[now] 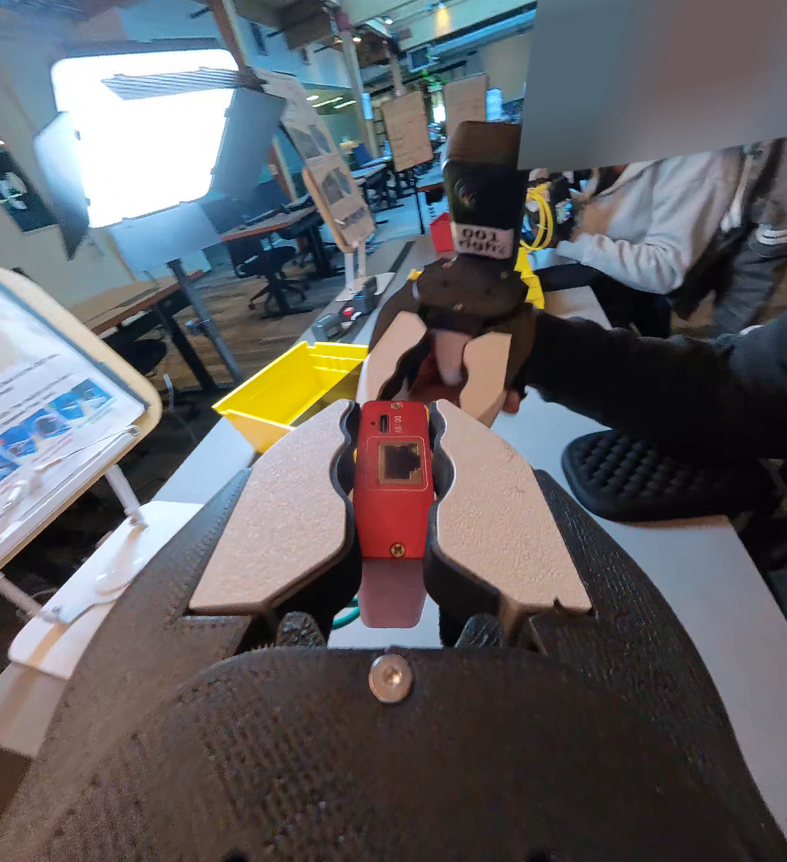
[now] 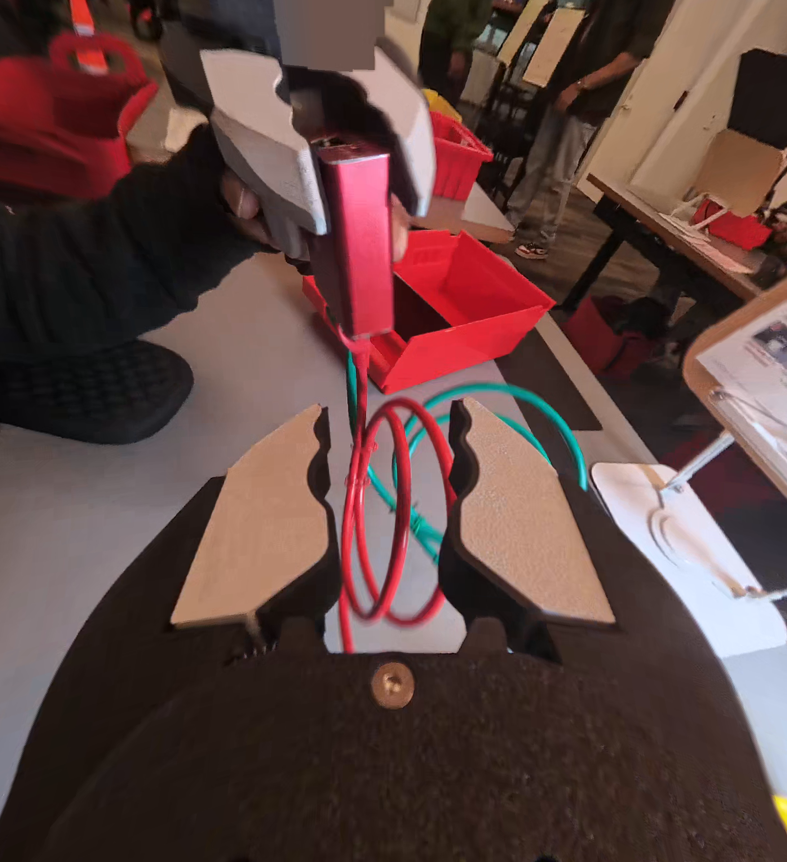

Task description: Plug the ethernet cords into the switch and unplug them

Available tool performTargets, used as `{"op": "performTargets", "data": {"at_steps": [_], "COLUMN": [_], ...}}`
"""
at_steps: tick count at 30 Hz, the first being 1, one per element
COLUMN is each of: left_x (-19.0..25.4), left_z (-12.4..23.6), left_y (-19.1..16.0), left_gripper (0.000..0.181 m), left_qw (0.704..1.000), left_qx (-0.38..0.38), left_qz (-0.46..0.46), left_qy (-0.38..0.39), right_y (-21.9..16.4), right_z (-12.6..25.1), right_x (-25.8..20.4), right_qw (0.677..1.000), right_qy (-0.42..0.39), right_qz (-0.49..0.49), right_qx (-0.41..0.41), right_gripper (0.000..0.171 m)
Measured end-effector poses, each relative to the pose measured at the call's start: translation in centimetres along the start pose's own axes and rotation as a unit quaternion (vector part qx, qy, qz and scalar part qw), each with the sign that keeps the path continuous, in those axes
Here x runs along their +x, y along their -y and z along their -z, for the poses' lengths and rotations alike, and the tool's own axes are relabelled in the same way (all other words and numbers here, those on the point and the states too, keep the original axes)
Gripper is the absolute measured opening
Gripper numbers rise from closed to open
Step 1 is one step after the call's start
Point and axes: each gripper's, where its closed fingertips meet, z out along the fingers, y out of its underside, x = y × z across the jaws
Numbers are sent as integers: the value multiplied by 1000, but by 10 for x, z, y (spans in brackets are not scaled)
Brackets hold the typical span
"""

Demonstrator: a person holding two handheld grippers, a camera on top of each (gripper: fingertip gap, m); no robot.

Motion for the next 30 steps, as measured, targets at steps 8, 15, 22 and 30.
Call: {"op": "performTargets", "data": {"at_steps": [8,15,22,30], "left_x": [28,19,18,-15], "left_z": [-21,-14,-22,1], "left_y": [1,3,-11,7], "left_gripper": [29,42,30,29], "left_qw": [998,996,999,997], "left_qx": [12,49,2,66], "left_qz": [11,38,17,29], "left_qy": [-60,-61,-52,24], "right_y": [2,11,-4,41], "right_z": [-30,-19,-19,-7], "right_x": [-34,-35,-27,5], "right_qw": [998,989,995,988], "right_qy": [64,118,86,-75], "right_qz": [15,-46,-44,-23], "right_qx": [23,73,9,134], "right_gripper": [26,24,25,29]}}
